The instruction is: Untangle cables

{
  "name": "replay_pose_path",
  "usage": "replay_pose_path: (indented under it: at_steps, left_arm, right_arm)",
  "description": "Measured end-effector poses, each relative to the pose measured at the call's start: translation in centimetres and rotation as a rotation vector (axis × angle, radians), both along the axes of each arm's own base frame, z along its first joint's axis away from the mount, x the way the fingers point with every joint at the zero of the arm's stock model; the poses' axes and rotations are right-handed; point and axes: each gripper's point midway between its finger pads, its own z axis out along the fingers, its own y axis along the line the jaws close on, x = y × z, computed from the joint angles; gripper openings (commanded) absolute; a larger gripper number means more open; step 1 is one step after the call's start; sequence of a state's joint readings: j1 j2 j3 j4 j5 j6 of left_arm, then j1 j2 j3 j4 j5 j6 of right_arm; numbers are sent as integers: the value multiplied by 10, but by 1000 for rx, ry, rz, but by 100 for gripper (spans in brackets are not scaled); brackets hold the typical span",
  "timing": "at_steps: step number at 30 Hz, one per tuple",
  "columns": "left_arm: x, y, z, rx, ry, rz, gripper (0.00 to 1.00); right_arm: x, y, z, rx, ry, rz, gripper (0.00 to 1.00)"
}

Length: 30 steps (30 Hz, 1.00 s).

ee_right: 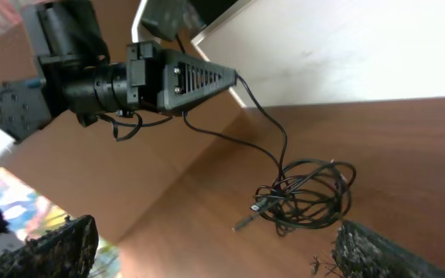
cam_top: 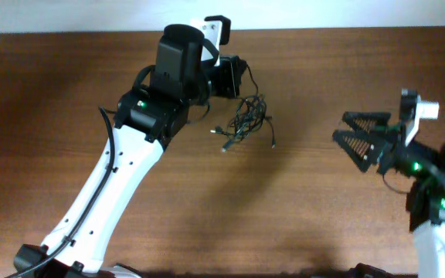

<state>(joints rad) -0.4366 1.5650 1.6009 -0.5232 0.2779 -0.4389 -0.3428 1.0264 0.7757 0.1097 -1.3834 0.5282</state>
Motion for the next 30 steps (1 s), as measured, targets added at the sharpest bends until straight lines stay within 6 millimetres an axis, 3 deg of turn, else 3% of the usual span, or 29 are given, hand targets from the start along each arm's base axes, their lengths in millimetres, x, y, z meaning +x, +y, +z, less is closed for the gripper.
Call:
replay_pose_path:
  at_steps: [2,4,10,13,18,19,20,22,26,30]
  left_arm:
    - [7,5,5,-6,-20,43,0]
    - [18,20,7,-6,-35,108,0]
    - [42,64,1,-4,-15,243,0]
    - [50,63,-16,-3,29,252,0]
    - [54,47,-43,-52,130,210,0]
    - [54,41,-49,-71,161,187,0]
    - [53,36,-52,-87,176,165,0]
    - [51,27,-53,-129,202,128,0]
    - [46,14,-43,-210,224,70,0]
    - [42,9,-41,-237,248,41,0]
  right_arm:
    - [26,10,-7,16,61,52,99]
    - [53,26,-40,29,181,71,99]
    - [98,50,-105,-33,334,6,99]
    - [100,65,-115,-86,330,-10,99]
    - [100,77,-112,-107,291,5,99]
    - [102,77,-110,-106,276,5,96]
    - [103,78,-107,-104,260,6,84]
    - [104,80,-107,-102,275,-4,72]
    - [106,99,-137,-136,481,-144,68]
    - [104,128,-151,-156,573,-265,62]
